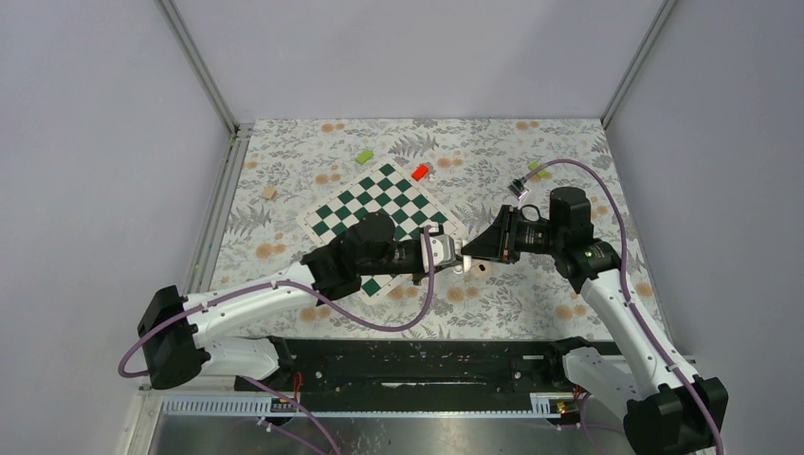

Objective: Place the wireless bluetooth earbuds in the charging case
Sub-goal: Adjust the earbud with the charging case.

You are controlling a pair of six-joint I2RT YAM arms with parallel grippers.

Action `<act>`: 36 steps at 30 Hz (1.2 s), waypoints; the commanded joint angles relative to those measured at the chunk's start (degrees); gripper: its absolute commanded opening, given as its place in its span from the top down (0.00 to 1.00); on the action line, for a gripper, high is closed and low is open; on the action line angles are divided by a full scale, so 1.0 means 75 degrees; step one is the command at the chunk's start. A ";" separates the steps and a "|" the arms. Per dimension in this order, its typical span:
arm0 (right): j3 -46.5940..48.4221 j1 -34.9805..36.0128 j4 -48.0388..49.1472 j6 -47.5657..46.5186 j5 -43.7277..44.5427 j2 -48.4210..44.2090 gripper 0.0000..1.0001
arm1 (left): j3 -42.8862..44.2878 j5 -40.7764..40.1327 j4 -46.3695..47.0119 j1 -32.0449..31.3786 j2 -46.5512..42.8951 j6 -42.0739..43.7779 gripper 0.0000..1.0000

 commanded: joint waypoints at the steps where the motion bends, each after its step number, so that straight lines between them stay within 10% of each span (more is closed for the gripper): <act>1: 0.0268 -0.0041 0.0101 0.0007 -0.0242 -0.0046 1.00 | 0.0220 -0.0135 0.0465 -0.0025 -0.0313 -0.0016 0.95; 15: 0.0270 -0.0038 0.0112 0.0004 -0.0247 -0.0077 1.00 | 0.0390 0.0098 -0.0453 0.0047 -0.0333 0.0289 0.51; 36: 0.0300 -0.0035 0.0107 0.0041 -0.0233 -0.0101 1.00 | 0.0487 0.0334 -0.0269 0.0082 0.0075 0.0061 0.57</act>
